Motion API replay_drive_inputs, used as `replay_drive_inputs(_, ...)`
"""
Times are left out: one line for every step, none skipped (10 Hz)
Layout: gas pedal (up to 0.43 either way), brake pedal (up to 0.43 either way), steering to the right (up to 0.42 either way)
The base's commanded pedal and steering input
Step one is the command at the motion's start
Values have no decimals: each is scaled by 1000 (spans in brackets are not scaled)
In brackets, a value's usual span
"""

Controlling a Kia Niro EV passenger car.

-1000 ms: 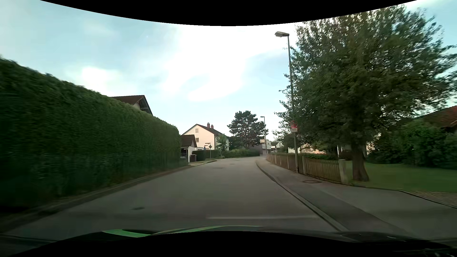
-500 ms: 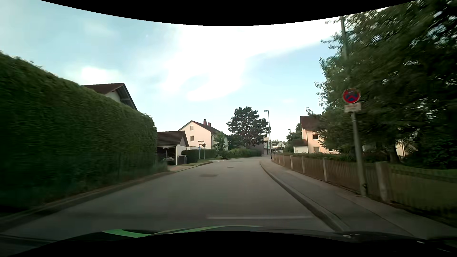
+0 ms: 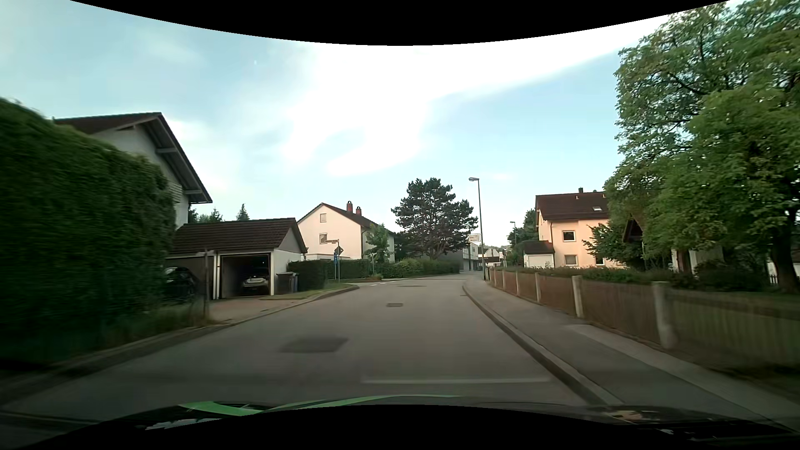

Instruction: Follow the waypoints while adhering to traffic rules and regulations

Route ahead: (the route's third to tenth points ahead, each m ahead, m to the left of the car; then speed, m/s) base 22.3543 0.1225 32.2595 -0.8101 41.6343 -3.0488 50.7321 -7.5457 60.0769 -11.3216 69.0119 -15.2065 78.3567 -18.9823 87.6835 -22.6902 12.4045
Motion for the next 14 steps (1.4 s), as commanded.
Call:
replay_drive_inputs(110, 0, 13)
replay_drive_inputs(110, 0, 17)
replay_drive_inputs(110, 0, 18)
replay_drive_inputs(110, 0, 19)
replay_drive_inputs(110, 0, 21)
replay_drive_inputs(110, 0, 23)
replay_drive_inputs(110, 0, 24)
replay_drive_inputs(110, 0, 25)
replay_drive_inputs(110, 0, 25)
replay_drive_inputs(110, 0, 25)
replay_drive_inputs(110, 0, 25)
replay_drive_inputs(110, 0, 25)
replay_drive_inputs(110, 0, 25)
replay_drive_inputs(110, 0, 27)
